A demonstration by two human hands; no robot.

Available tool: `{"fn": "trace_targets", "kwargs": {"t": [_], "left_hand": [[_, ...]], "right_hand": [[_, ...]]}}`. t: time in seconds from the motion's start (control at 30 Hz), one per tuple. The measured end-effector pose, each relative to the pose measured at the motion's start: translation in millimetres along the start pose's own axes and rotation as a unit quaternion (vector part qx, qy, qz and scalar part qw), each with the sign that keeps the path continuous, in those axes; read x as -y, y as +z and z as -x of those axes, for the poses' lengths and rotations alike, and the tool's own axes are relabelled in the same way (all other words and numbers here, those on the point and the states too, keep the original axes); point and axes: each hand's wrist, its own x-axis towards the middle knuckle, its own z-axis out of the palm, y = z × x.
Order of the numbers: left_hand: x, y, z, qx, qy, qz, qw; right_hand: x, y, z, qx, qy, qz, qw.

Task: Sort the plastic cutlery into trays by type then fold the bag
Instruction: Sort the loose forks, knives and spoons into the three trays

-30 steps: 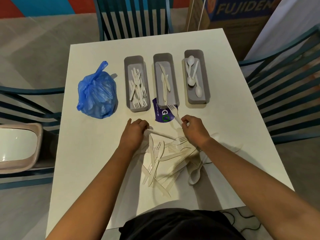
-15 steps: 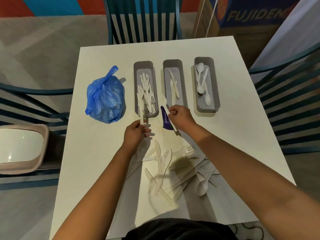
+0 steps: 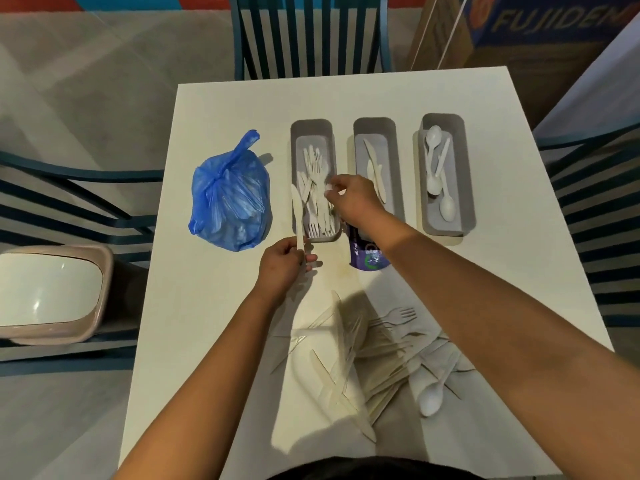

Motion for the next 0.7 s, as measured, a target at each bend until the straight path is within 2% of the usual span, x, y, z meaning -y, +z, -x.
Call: {"fn": "trace_targets", "kwargs": {"t": [0.2, 0.33, 0.4, 0.5, 0.6, 0.7], "left_hand": [[-6, 7, -5, 0.0, 0.017, -0.016, 1.0], [-13, 27, -8, -0.016, 0.057, -0.079, 0.995], [-14, 40, -10, -0.017, 0.071, -0.123, 0.99], [-13, 59, -8, -0.003, 0.085, -0.162, 0.983], [-15, 80, -7, 0.001, 0.097, -0.192, 0.977], [-22, 97, -12, -0.011, 0.11, -0.24, 0.964]], "right_hand": [[-41, 0, 28, -0.014, -0.036, -0.015, 0.999], [-77, -12, 56, -0.008, -0.082, 0.02, 0.996], [-101, -18, 69, -0.01, -0.094, 0.076, 0.993], [-130, -31, 82, -0.016, -0.056, 0.186, 0.981], [-152, -53, 92, -0.068, -0.005, 0.323, 0.944], [-176, -67, 99, -0.102, 0.067, 0.355, 0.927]]}}
